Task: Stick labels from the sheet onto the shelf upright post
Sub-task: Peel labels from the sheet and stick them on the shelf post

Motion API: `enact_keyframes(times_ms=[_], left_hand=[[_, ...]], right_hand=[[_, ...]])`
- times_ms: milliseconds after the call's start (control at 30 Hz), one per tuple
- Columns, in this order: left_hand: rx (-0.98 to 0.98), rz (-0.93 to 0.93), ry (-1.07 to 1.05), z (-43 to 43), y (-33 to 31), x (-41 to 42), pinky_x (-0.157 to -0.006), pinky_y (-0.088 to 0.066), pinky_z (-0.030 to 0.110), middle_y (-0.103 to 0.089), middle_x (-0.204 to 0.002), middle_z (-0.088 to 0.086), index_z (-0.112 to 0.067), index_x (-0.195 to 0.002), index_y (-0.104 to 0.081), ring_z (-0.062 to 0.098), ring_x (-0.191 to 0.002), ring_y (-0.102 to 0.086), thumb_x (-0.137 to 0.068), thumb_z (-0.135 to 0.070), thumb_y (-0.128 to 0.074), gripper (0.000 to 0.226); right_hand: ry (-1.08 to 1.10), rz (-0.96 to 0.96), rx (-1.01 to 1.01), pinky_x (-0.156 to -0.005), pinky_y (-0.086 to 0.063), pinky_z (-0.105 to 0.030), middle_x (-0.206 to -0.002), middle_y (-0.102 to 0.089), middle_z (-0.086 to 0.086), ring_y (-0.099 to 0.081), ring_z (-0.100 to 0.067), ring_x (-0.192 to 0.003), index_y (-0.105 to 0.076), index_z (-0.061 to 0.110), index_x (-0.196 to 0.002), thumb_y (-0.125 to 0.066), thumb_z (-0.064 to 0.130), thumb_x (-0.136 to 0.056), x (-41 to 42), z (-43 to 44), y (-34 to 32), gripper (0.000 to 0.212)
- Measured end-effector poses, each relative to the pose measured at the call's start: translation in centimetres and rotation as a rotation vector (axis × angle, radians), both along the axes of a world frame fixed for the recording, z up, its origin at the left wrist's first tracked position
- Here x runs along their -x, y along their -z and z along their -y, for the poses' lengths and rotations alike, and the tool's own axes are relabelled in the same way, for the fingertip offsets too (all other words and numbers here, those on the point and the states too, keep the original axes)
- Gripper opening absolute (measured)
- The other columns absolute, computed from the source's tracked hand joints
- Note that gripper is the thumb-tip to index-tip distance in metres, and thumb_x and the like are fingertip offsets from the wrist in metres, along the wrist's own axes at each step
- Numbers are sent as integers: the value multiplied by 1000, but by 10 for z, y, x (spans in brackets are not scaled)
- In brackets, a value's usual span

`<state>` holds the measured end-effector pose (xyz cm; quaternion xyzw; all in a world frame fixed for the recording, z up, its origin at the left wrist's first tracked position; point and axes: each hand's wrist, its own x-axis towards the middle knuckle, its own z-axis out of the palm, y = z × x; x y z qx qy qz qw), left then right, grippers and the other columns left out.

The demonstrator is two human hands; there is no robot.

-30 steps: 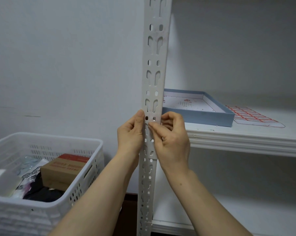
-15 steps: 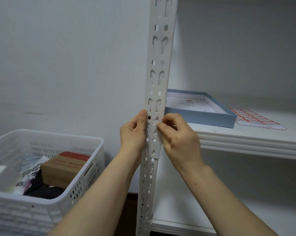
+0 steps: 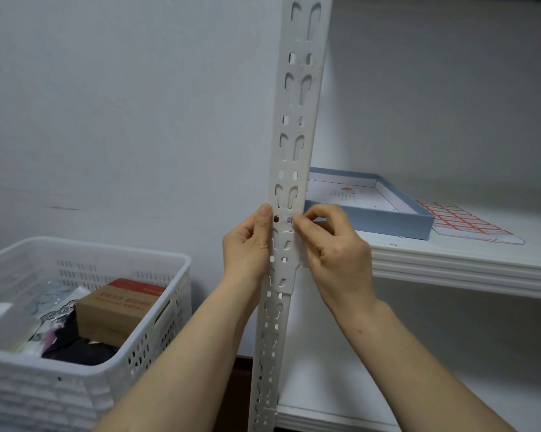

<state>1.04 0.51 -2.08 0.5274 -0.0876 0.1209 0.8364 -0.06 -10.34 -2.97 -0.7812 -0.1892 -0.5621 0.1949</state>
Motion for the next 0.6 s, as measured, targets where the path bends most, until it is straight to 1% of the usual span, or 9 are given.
enact_keyframes(times_ms=[100,200,267,300,367,433,467,500,600], left_hand=[[0,1,1,0,1,-1,-56,-53,15,-72,-67,-6,-13,-81,-71,4,-60,-66,-95,-28,-53,27],[0,0,4,0,1,-1,-58,-54,16,-73,-68,-5,-13,-81,-71,5,-61,-67,-96,-29,-53,28],[3,-2,12,0,1,0,-58,-54,16,-73,-69,-5,-13,-82,-71,5,-63,-68,-95,-29,-53,27],[8,-5,16,0,1,0,-58,-53,15,-74,-69,-6,-13,-83,-71,4,-63,-68,-95,-28,-53,26],[21,-12,22,-1,0,0,-58,-52,13,-74,-71,-6,-14,-84,-71,3,-66,-69,-94,-29,-54,25],[22,-17,26,-2,1,0,-61,-53,13,-75,-78,-6,-15,-87,-72,3,-73,-70,-94,-30,-55,24],[20,-20,24,-2,2,-1,-65,-53,13,-76,-83,-5,-15,-90,-72,5,-78,-71,-94,-31,-55,24],[18,-22,22,-3,4,-1,-68,-54,14,-76,-87,-4,-15,-93,-72,6,-83,-71,-93,-31,-55,24],[7,-31,17,-4,5,-1,-77,-56,18,-75,-94,1,-13,-99,-72,11,-91,-70,-93,-30,-55,25]], right_hand=[[-4,-49,-35,-54,-47,-24,-85,-61,0,-55,-10,-66,-71,7,-90,-43,26,-91,-1,-3,1,34],[17,-27,9,-52,-50,-27,-86,-62,-2,-58,-15,-68,-70,5,-89,-42,24,-91,0,-2,5,34],[-26,-29,5,-60,-51,-24,-88,-62,-4,-57,-12,-73,-71,3,-89,-44,23,-91,0,1,6,34],[-76,-30,-27,-65,-49,-17,-89,-61,-4,-55,-8,-76,-72,3,-90,-47,21,-90,0,3,6,31],[-195,-75,-199,-72,-43,-7,-90,-60,-1,-54,-1,-81,-74,4,-91,-58,15,-87,3,7,3,20],[-252,-183,-378,-73,-42,-3,-89,-59,7,-55,6,-83,-74,7,-88,-65,7,-84,3,11,-1,10],[-249,-234,-406,-73,-42,-3,-88,-58,9,-56,6,-83,-74,8,-87,-66,5,-84,3,12,-2,9],[-234,-249,-385,-74,-43,-4,-88,-57,9,-56,4,-84,-74,8,-87,-67,6,-83,2,13,-2,9],[-170,-160,-208,-73,-41,-2,-88,-58,2,-53,-5,-80,-74,5,-92,-64,13,-84,0,10,-2,15]])
